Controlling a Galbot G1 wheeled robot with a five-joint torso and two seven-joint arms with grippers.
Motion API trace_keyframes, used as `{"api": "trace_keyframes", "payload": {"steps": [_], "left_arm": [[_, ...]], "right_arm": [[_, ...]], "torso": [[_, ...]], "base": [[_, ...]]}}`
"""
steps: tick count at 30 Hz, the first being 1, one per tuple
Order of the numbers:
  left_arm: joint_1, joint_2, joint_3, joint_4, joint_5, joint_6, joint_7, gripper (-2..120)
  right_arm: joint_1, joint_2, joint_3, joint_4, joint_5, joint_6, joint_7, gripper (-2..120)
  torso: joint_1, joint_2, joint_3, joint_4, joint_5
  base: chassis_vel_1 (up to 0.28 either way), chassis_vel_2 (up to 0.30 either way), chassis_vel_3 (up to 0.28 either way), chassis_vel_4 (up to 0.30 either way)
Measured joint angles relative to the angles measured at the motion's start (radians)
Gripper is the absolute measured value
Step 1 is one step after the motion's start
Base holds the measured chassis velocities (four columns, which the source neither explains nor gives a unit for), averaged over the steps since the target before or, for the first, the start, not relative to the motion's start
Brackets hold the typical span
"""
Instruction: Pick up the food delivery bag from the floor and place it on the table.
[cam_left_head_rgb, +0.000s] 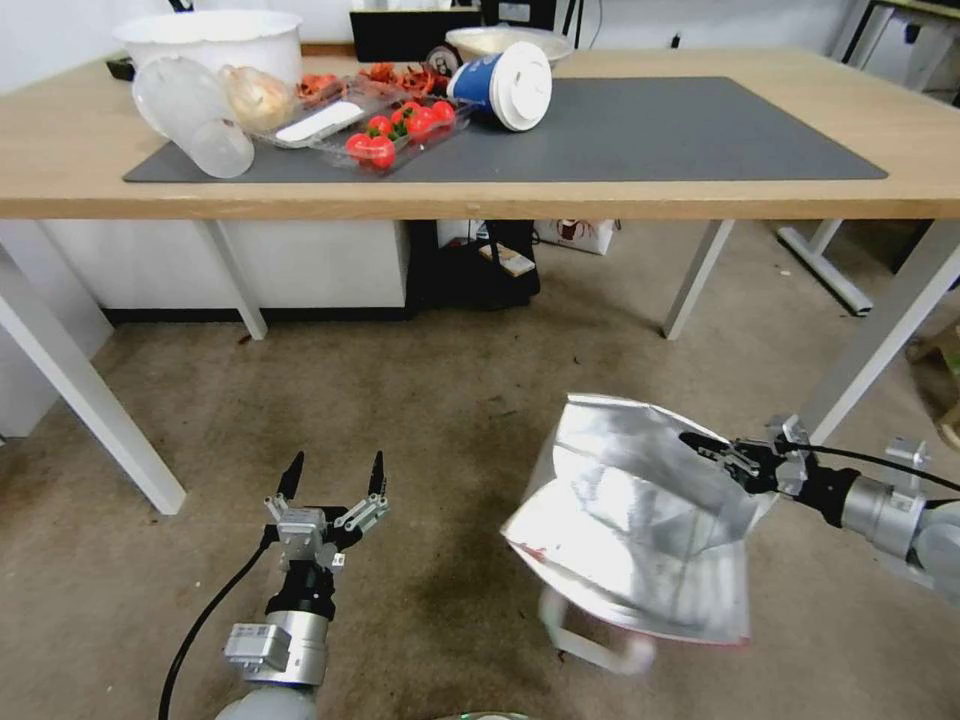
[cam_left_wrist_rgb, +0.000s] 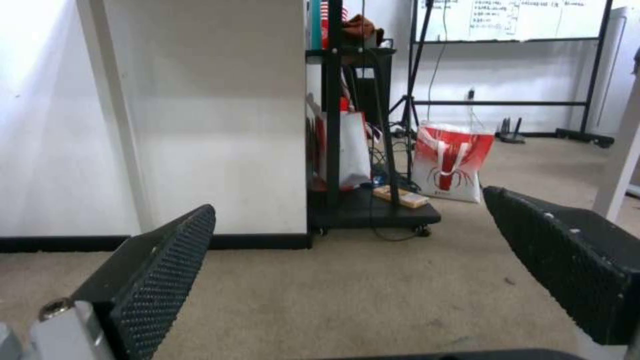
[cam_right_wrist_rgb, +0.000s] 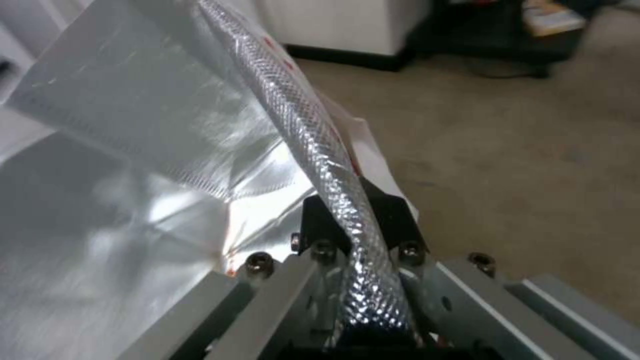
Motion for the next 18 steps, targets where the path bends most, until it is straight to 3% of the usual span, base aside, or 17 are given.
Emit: {"api": "trace_keyframes", "payload": {"steps": [13, 18], "left_arm": [[0.006, -0.004, -0.005, -0.011, -0.004, -0.001, -0.003, 100], [0.01, -0.007, -0.007, -0.015, -0.003, -0.003, -0.003, 100]], "right_arm": [[0.014, -0.079, 0.02, 0.021, 0.159, -0.057, -0.204, 0], [0.021, -0.103, 0.02, 0.03, 0.205, -0.067, -0.217, 0]], "torso": [[0.0, 0.0, 0.0, -0.0001, 0.0002], [0.0, 0.0, 0.0, 0.0, 0.0002]], "base": [[0.0, 0.0, 0.0, 0.0], [0.0, 0.0, 0.0, 0.0]]}}
